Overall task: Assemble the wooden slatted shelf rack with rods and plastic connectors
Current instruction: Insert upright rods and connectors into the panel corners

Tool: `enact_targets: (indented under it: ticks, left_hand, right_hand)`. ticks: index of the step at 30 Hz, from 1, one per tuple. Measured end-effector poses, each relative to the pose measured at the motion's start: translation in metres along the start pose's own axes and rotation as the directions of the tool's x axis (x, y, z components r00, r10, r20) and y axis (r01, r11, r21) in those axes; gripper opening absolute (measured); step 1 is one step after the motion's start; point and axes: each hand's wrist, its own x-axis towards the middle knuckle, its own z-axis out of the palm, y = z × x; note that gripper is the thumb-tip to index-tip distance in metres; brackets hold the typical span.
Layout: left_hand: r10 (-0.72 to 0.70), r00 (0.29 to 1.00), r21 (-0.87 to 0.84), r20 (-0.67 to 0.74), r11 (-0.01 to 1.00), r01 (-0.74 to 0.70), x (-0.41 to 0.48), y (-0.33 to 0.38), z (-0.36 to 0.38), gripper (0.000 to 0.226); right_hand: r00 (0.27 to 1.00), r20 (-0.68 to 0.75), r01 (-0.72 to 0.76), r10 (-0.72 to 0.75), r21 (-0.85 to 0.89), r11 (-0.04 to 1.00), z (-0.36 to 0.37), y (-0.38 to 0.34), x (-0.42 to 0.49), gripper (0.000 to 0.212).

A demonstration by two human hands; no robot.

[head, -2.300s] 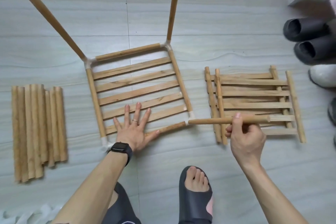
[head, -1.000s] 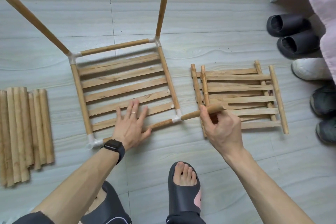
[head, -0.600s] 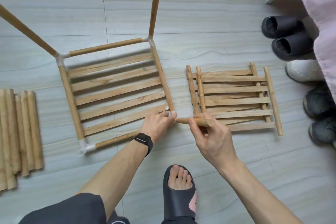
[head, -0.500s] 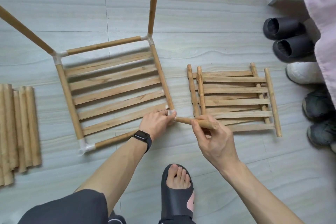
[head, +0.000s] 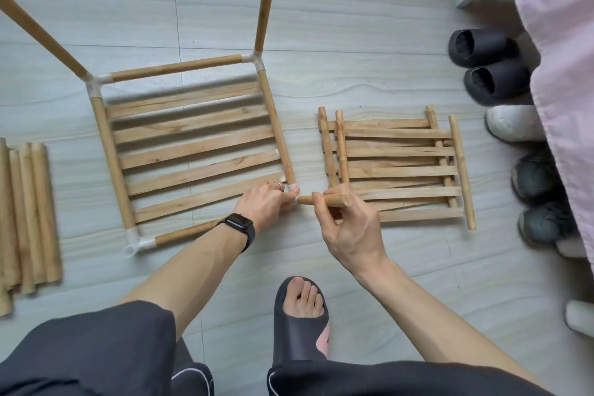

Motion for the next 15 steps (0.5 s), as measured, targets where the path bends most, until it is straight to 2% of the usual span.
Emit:
enact_targets:
  ticks: [5,8,9,11,13,15]
  left_hand:
    - [0.005,0.999,0.049,0.034,0.999,-0.006,-0.011,0.006,-0.013,0.054]
    - [0.045,0.999,0.117,0.006,0.992,-0.045,-0.040,-0.012,-0.017,0.048]
    - [0.046,0.999,0.148,-0.022,0.988,-0.042,-0.053,-0.022,-0.018,0.046]
    - [0.012,0.994,0.154,-0.107,0.988,0.005,-0.083,-0.046,-0.019,0.043]
    - [-0.074,0.971,0.056,-0.227,0.994,0.089,-0.117,-0.068,-0.022,0.041]
    - [-0.239,0.900,-0.108,-0.365,0.971,0.214,-0.151,-0.089,-0.023,0.037]
  right_hand:
    - [0.994,0.053,-0.093,0.091,0.029,0.995,-0.006,-0.003,-0.010,0.038]
    - [0.956,0.119,-0.274,0.269,0.027,0.961,-0.006,-0.005,-0.027,0.020]
    - [0.937,0.122,-0.335,0.328,0.037,0.942,-0.003,-0.006,-0.034,0.010]
    - [0.907,0.133,-0.411,0.399,0.075,0.909,0.006,-0.012,-0.047,0.014]
    - [0.869,0.207,-0.475,0.449,0.097,0.875,0.020,-0.019,-0.055,0.017]
    - [0.830,0.340,-0.485,0.442,0.049,0.873,0.039,-0.030,-0.056,0.007]
